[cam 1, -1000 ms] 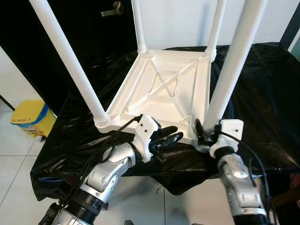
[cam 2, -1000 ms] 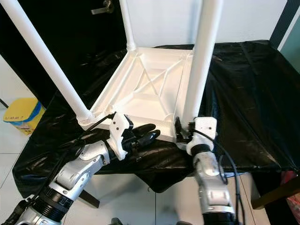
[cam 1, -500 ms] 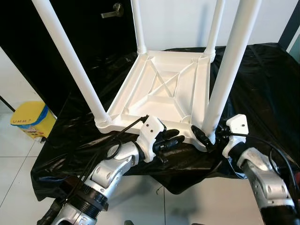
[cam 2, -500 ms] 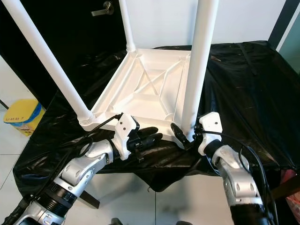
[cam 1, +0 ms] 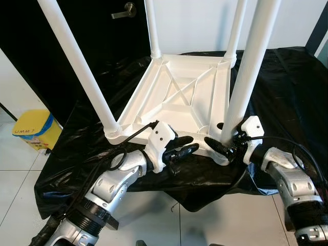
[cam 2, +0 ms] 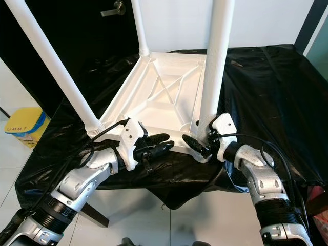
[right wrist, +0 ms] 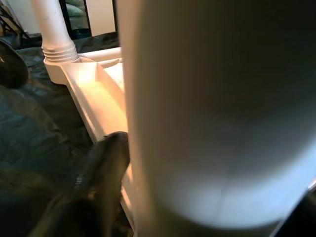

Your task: Building children table

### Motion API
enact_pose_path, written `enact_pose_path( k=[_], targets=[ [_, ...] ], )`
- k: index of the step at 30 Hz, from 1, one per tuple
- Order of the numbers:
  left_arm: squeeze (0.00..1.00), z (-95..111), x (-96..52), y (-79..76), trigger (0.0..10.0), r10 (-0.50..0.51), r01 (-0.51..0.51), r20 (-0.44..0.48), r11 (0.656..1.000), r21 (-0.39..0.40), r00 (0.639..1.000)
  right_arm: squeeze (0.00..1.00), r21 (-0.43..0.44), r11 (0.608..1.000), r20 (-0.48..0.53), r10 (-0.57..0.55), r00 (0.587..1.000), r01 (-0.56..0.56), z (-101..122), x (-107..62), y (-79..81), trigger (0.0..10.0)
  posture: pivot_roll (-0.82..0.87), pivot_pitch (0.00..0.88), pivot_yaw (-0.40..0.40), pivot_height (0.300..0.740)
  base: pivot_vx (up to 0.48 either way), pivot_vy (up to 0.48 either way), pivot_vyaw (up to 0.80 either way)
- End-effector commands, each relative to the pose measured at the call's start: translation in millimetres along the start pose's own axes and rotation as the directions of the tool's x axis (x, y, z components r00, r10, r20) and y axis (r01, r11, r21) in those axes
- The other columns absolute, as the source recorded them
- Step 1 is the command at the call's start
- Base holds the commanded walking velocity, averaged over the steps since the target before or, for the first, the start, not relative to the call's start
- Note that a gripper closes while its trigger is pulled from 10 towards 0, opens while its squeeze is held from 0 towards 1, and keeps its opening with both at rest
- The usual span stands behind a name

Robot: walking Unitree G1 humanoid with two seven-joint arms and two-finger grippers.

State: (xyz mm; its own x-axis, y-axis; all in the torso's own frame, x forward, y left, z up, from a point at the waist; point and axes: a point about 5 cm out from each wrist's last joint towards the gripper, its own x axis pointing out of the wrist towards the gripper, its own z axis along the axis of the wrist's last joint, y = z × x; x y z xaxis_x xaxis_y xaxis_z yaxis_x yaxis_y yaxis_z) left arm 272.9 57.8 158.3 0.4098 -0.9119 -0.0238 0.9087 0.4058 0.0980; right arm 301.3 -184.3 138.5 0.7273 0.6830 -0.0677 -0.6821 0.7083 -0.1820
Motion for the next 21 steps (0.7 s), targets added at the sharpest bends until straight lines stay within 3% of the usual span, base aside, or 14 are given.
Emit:
enact_pose_path(
  k=[1, 5, 11, 12, 17, 19, 21],
  targets=[
    [0.0, 0.1, -4.0, -13.9, 10.0, -0.251, 0.251, -0.001, 0.968, 0.005, 0.968, 0.0, -0.007, 1.0, -0.003, 0.021, 1.0, -0.021, -0.2, 4.2, 1.5, 0.0, -0.18, 0.0, 0.048, 0.74, 0.0, 0.0, 0.0],
    [0.0, 0.5, -2.7, -15.3, 10.0, -0.241, 0.241, -0.009, 0.969, 0.049, 0.971, 0.0, -0.006, 1.0, -0.017, 0.004, 1.0, -0.004, -5.5, 5.5, -0.9, 0.0, -0.17, 0.0, 0.039, 0.74, 0.0, 0.0, 0.0],
    [0.0, 0.1, -2.6, -17.1, 10.0, -0.259, 0.26, -0.011, 0.965, 0.036, 0.966, 0.0, 0.019, 1.0, -0.016, 0.002, 1.0, -0.002, -7.8, 5.9, -0.7, 0.0, -0.17, 0.002, 0.038, 0.74, 0.0, 0.0, 0.0],
    [0.0, -1.1, -3.9, -18.8, 10.0, -0.286, 0.286, -0.018, 0.958, 0.017, 0.958, 0.0, 0.028, 1.0, -0.016, 0.004, 1.0, -0.003, -8.7, 6.0, -0.1, 10.0, -0.17, 0.002, 0.038, 0.74, 0.0, 0.0, 0.0],
    [0.0, -1.6, -9.8, -25.3, 10.0, -0.377, 0.377, -0.026, 0.926, -0.006, 0.926, 0.0, 0.044, 0.999, -0.019, 0.023, 1.0, -0.022, -11.3, 5.5, 2.5, 10.0, -0.17, 0.004, 0.042, 0.74, 0.0, 0.0, 0.0],
    [0.0, -1.6, -13.6, -31.4, 10.0, -0.469, 0.467, -0.034, 0.883, -0.047, 0.882, 0.0, 0.044, 0.998, -0.023, 0.04, 0.999, -0.039, -13.0, 5.4, 3.5, 10.0, -0.17, 0.004, 0.043, 0.74, 0.0, 0.0, 0.0],
    [0.0, -1.3, -14.0, -32.9, 10.0, -0.495, 0.492, -0.034, 0.868, -0.063, 0.868, 0.0, 0.042, 0.998, -0.024, 0.043, 0.999, -0.042, -13.2, 5.6, 3.3, 10.0, -0.18, 0.005, 0.043, 0.74, 0.0, 0.0, 0.0]
  ],
)
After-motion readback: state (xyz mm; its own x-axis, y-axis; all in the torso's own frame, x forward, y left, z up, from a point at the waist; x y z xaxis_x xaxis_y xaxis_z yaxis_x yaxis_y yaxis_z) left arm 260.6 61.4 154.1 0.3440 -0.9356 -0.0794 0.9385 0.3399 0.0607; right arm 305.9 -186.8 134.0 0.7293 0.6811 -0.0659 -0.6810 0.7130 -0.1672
